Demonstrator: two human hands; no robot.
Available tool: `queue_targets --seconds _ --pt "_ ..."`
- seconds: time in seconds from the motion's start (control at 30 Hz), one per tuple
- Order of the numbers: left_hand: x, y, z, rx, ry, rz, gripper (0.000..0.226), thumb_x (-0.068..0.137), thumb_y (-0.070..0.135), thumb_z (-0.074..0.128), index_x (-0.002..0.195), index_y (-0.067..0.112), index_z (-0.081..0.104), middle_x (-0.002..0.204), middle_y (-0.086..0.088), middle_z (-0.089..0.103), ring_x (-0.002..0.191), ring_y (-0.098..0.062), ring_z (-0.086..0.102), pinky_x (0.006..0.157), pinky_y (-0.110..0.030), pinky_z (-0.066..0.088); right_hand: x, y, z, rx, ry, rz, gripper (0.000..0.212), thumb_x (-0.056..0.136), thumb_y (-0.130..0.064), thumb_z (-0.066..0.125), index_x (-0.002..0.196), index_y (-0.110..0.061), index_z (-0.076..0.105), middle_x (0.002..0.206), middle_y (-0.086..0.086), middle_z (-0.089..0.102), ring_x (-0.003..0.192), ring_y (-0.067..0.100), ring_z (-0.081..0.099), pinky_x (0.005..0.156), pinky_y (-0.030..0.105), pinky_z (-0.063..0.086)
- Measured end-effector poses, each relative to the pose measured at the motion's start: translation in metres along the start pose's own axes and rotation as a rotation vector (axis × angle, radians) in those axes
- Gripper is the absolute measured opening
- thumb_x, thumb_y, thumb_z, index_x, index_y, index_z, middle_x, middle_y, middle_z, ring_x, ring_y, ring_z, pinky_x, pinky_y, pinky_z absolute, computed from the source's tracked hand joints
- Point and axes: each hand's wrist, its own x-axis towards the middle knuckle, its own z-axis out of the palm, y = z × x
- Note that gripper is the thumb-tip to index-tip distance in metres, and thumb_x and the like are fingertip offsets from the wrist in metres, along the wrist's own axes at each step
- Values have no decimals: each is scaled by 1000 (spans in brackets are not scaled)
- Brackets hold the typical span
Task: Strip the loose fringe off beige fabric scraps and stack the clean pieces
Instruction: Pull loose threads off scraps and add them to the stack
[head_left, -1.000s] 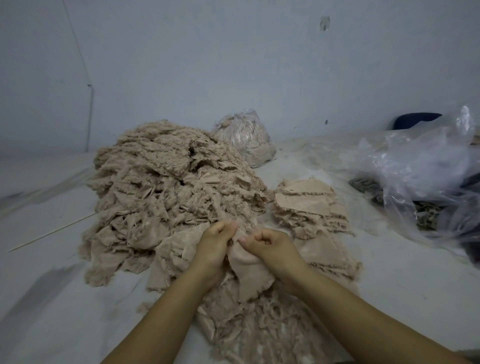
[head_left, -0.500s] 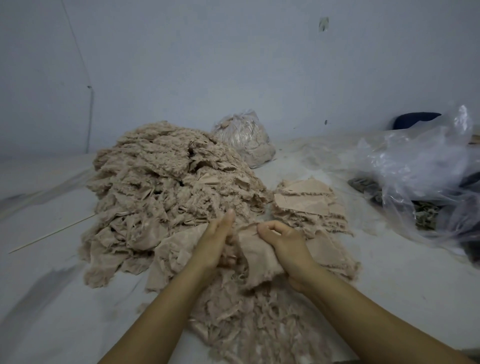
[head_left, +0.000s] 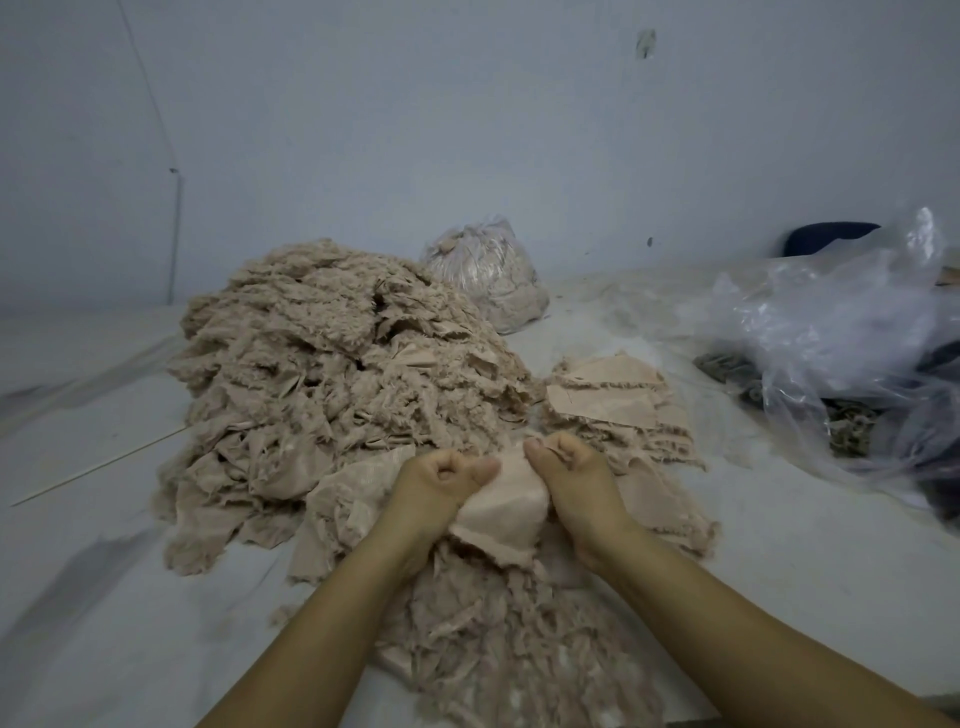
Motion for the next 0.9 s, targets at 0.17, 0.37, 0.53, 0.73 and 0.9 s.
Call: queue_targets --seconds 0.17,0.37,0.53,0.73,0.9 --pt "5 0 -6 -128 237 -97 45 91 48 51 68 10 55 53 3 55 43 -9 47 42 -20 36 6 6 -2 27 152 -62 31 98 -26 52 69 -17 44 65 1 47 65 18 45 62 33 37" --pt "-4 10 30 -329 -13 -336 73 83 71 35 105 5 57 84 -12 69 71 -20 67 57 -31 52 2 3 16 -22 142 -185 23 100 -28 47 78 -20 49 70 -6 53 62 2 50 57 17 43" --pt "-11 10 52 -420 123 -309 48 98 44 42 77 6 61 55 -11 64 48 -22 64 45 -29 52 4 3 24 72 231 -176 23 100 -27 46 79 -17 47 71 2 52 66 13 50 63 34 43" --pt "-2 0 24 -274 238 -118 25 100 26 45 78 14 48 49 5 37 34 -6 27 31 -16 22 19 0 -22 162 361 -111 27 98 -21 50 73 -15 44 68 1 50 54 4 53 47 19 41" --pt "5 -1 -17 302 94 143 32 96 30 52 68 14 48 57 4 43 43 -5 36 45 -22 33 28 1 -90 -589 310 -57 17 93 -30 57 88 -14 56 84 3 57 84 27 57 66 31 37"
